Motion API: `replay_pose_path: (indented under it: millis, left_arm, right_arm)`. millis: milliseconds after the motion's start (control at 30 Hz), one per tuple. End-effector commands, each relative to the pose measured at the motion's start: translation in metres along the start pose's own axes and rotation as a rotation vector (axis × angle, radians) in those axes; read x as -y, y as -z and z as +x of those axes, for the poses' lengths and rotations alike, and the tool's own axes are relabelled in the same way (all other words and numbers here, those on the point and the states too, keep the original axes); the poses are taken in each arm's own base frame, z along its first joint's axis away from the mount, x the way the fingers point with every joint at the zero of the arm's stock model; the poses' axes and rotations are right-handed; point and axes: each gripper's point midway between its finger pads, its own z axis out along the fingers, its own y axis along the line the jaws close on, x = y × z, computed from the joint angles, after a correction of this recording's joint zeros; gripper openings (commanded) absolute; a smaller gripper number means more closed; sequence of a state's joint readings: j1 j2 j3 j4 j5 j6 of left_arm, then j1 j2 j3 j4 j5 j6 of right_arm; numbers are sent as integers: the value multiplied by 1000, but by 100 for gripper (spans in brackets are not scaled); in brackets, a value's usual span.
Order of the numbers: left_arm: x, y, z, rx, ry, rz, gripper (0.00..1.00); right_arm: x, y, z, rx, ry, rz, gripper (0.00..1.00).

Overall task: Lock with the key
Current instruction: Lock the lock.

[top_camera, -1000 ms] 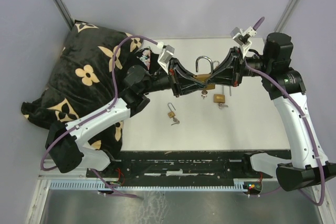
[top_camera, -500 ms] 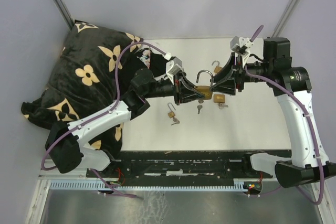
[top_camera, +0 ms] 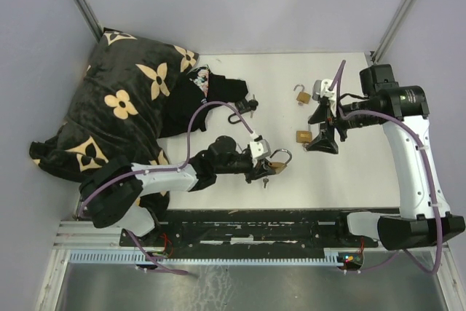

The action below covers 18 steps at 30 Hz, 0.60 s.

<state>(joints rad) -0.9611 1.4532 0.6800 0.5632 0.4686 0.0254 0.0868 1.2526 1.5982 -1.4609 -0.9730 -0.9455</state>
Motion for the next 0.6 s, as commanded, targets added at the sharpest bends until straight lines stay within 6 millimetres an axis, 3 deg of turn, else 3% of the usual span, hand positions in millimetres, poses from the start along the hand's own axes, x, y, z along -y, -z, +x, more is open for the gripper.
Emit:
replay_pose_path:
  millis: [0, 233, 400, 567]
  left_arm:
    - [-19, -13, -46, 190, -241, -80, 3]
    - [-17, -28, -11, 191, -206, -59, 3]
    - [-18, -43, 24, 161, -148, -38, 3]
    - [-22, -48, 57, 105, -128, -49, 3]
  right_arm:
    - [-5, -6, 28, -68, -7, -106, 88]
    - [-1, -27, 56, -78, -107, -204, 89]
    - [6, -46, 85, -93, -166, -206, 88]
    - [16, -53, 102, -110, -73, -188, 90]
